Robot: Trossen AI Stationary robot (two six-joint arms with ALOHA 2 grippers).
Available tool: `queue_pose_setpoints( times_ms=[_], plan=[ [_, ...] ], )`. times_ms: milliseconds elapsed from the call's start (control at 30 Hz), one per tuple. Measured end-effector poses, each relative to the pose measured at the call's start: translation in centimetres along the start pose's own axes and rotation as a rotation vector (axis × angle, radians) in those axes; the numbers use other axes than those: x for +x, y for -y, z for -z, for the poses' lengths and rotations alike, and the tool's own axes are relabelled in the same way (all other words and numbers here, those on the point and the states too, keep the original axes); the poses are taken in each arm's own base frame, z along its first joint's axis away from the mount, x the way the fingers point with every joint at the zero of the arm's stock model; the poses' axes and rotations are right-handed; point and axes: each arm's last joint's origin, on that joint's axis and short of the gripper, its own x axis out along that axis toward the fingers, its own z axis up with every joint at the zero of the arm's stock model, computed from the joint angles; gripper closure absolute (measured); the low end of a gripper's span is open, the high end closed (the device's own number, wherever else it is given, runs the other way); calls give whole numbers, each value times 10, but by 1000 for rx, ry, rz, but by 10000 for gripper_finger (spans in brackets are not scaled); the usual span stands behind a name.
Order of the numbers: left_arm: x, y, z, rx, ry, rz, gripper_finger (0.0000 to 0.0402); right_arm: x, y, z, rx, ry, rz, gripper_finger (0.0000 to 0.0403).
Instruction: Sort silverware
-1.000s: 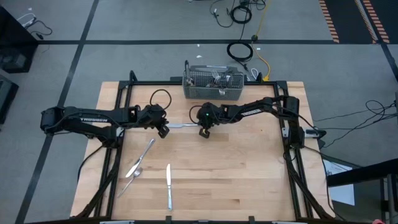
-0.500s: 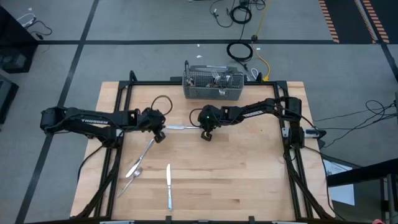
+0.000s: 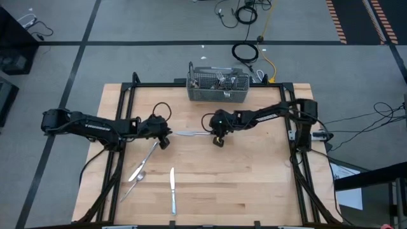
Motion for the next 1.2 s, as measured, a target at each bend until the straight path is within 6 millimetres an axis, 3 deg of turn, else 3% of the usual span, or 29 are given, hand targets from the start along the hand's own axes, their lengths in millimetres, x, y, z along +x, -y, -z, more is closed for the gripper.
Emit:
queue_pose_setpoints(
  times_ms=[400,600,733,900,1000,1200],
  plan=[
    [2,5,-7,43,66,71,325,-18,3,32,32,-14,22,403],
    [18,18,-11,214,151,124,325,-18,3,34,56,21,15,403],
    [33,23,-2,253,85,131,325,-19,3,33,61,29,15,403],
    [38,29,-4,184,65,140,325,-52,-7,27,-16,92,88,402],
    [37,31,-9,192,91,118,325,-79,-10,10,-29,219,105,402],
    [35,31,-13,181,116,87,325,-85,-14,13,-68,214,73,402]
  ],
)
